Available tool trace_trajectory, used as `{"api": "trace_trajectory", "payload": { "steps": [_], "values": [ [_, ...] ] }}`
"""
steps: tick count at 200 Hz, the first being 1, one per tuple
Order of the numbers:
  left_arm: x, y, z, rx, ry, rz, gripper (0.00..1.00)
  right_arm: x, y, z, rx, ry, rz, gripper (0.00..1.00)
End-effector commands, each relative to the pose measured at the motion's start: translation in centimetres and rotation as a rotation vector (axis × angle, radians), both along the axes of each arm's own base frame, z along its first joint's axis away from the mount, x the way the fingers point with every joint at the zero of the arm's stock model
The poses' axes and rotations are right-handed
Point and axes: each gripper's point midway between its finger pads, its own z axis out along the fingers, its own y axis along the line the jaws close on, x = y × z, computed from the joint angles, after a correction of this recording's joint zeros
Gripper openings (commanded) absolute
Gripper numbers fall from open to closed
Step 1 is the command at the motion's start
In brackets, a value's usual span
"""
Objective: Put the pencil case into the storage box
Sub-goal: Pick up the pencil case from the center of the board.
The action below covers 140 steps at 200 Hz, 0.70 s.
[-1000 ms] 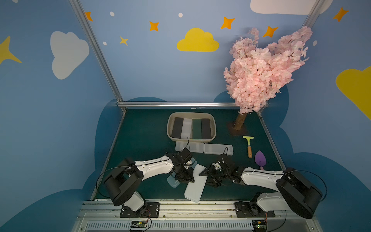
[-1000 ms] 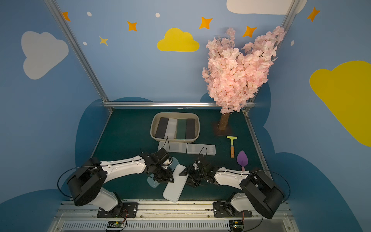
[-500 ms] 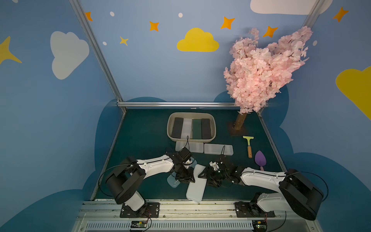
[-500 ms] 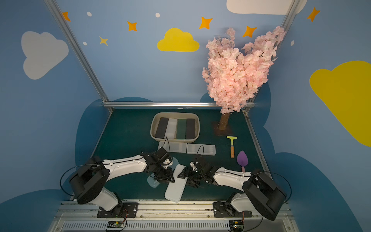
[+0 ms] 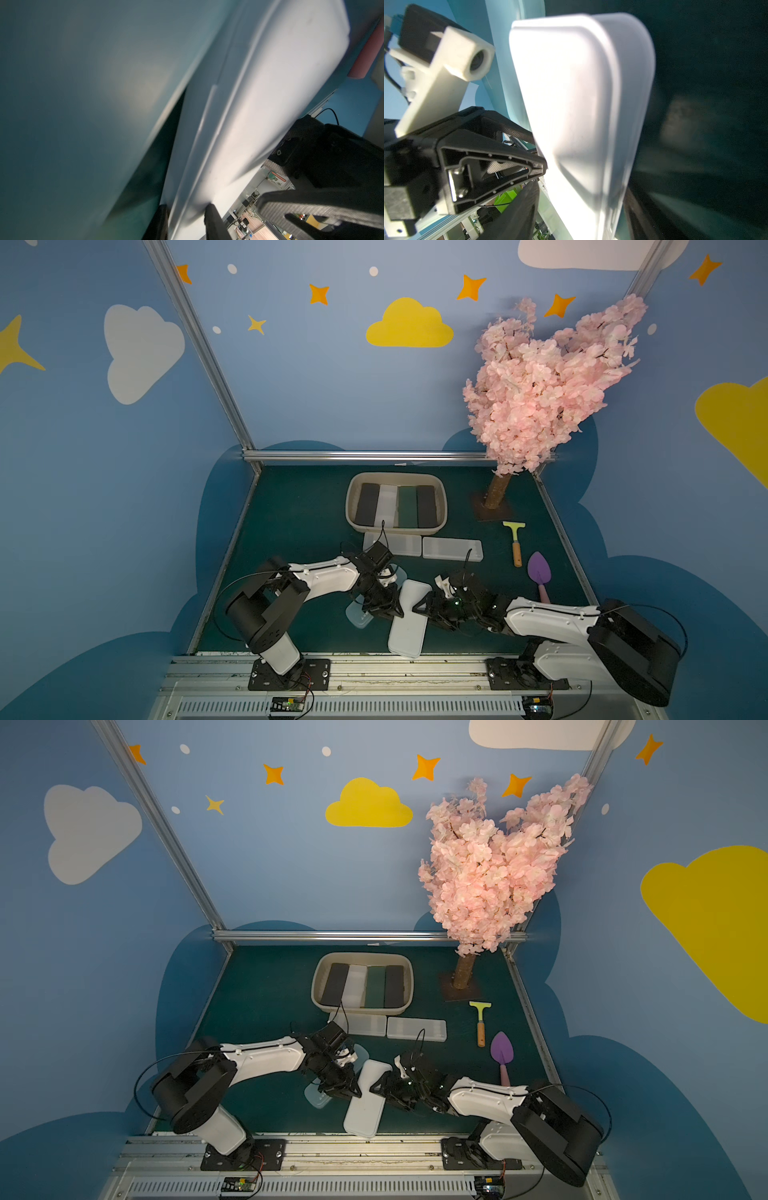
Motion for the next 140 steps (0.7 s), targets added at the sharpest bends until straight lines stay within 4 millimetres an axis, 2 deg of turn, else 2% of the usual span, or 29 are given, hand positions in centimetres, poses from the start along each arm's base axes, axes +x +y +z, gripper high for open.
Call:
{"api": "trace_trajectory", "payload": {
  "steps": [1,30,46,70,98,111,140],
  "values": [
    [-0.1,-1.0,-3.3,0.026,-0.031,-0.017,0.28,0.8,4.9,9.0,0.351,-0.227,0.107,0.66],
    [-0.3,-0.4,-3.7,0.058,-0.032,-0.029,0.28,0.6,5.0,10.5,0.417,-0.269,0.126,0.66],
    [-0.4,-0.3,-3.7,0.064,-0.03,-0.03,0.28,0.6,4.2,8.9,0.341,-0.221,0.107,0.66],
    [-0.3,-0.3,-3.6,0.066,-0.034,-0.03,0.28,0.3,0.9,5.1,0.153,-0.114,0.023,0.68],
    [-0.3,-0.3,-3.3,0.067,-0.038,-0.034,0.28,-0.3,-2.4,3.6,0.015,-0.095,-0.005,0.7],
    [-0.2,-0.4,-3.2,0.061,-0.038,-0.035,0.28,-0.4,-2.8,2.9,0.021,-0.091,-0.027,0.71],
    [-0.1,-0.7,-3.5,0.055,-0.03,-0.037,0.28,-0.4,-1.7,1.6,0.071,-0.048,-0.018,0.71]
  ]
}}
